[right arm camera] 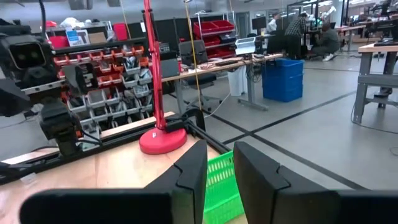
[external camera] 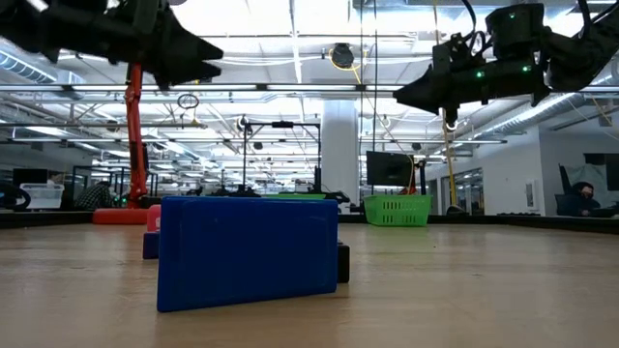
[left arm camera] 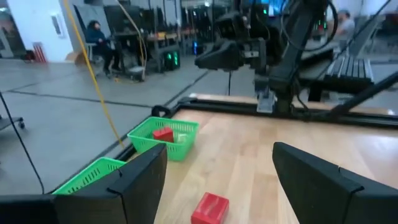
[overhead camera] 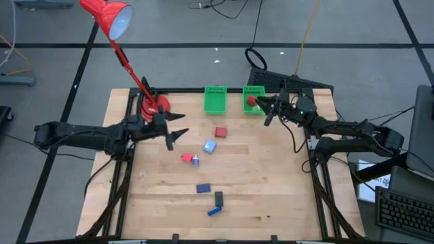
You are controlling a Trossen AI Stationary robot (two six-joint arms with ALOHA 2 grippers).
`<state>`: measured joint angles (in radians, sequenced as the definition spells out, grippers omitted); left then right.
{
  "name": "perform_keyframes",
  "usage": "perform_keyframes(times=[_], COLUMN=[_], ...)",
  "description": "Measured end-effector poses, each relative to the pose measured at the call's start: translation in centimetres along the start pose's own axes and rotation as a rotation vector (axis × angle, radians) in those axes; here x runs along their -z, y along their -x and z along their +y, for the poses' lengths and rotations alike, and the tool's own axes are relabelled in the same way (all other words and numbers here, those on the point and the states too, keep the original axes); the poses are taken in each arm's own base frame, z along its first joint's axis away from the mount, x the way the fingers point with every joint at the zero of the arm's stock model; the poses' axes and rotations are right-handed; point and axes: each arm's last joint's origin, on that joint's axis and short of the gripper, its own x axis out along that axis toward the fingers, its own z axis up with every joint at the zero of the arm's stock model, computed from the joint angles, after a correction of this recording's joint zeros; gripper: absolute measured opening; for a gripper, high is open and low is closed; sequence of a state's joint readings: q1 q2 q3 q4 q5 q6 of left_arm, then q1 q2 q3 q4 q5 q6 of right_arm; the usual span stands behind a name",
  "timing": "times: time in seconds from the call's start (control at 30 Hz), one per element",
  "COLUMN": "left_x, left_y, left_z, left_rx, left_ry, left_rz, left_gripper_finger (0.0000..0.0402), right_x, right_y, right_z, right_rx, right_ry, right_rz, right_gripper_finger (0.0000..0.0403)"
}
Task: Pick & Place Office items
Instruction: Put the red charger adapter into the right green basket
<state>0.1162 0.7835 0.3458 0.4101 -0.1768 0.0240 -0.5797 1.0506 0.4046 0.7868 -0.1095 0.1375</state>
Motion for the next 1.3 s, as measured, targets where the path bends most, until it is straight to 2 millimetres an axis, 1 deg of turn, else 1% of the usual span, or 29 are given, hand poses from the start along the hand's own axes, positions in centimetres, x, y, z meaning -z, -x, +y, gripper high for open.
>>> perform_keyframes(times=[0.17, 0.33, 0.5, 0.7, 0.77, 0.8, 0.9, 0.97, 1.07, 1.13, 1.23, 1.3], left_x=[2.5, 4.0, 4.8, 5.2, 5.4, 5.6, 6.1, 6.3, 6.4, 6.4, 6.4, 6.4], left_y=[1.1, 1.9, 2.7, 3.2, 3.3, 3.4, 3.5, 3.6, 3.6, 3.6, 3.6, 3.6], left_z=[0.5, 1.0, 1.6, 2.1, 2.2, 2.3, 2.4, 2.4, 2.4, 2.4, 2.4, 2.4], left_rx=[-0.028, -0.053, -0.089, -0.121, -0.131, -0.136, -0.145, -0.147, -0.148, -0.148, -0.148, -0.148], left_ry=[0.028, 0.076, 0.075, 0.088, 0.088, 0.088, 0.100, 0.116, 0.118, 0.118, 0.118, 0.118], left_rz=[-0.010, -0.023, -0.034, -0.042, -0.041, -0.039, -0.034, -0.028, -0.026, -0.025, -0.025, -0.024], left_gripper_finger=[0.0289, 0.0279, 0.0274, 0.0284, 0.0288, 0.0290, 0.0294, 0.0294, 0.0288, 0.0284, 0.0278, 0.0274], right_x=[0.0, 0.0, 0.0, 0.0, 0.1, 0.3, 0.8, 1.5, 3.4, 4.8, 5.9, 6.2], right_y=[0.0, 0.0, 0.0, 0.0, 0.0, 0.0, -0.1, -0.4, -0.9, -1.3, -2.4, -3.5], right_z=[0.0, 0.0, 0.0, 0.0, 0.2, 0.4, 1.8, 3.1, 5.3, 6.6, 8.3, 9.2], right_rx=[0.001, 0.002, 0.002, 0.000, -0.073, -0.156, -0.418, -0.476, -0.437, -0.405, -0.360, -0.334], right_ry=[0.000, 0.000, 0.000, 0.000, 0.005, 0.017, 0.045, 0.060, 0.075, 0.133, 0.241, 0.274], right_rz=[-0.002, -0.002, -0.002, 0.000, 0.020, 0.036, 0.069, 0.092, 0.167, 0.210, 0.243, 0.255], right_gripper_finger=[0.0065, 0.0064, 0.0063, 0.0062, 0.0061, 0.0060, 0.0060, 0.0061, 0.0072, 0.0091, 0.0136, 0.0171])
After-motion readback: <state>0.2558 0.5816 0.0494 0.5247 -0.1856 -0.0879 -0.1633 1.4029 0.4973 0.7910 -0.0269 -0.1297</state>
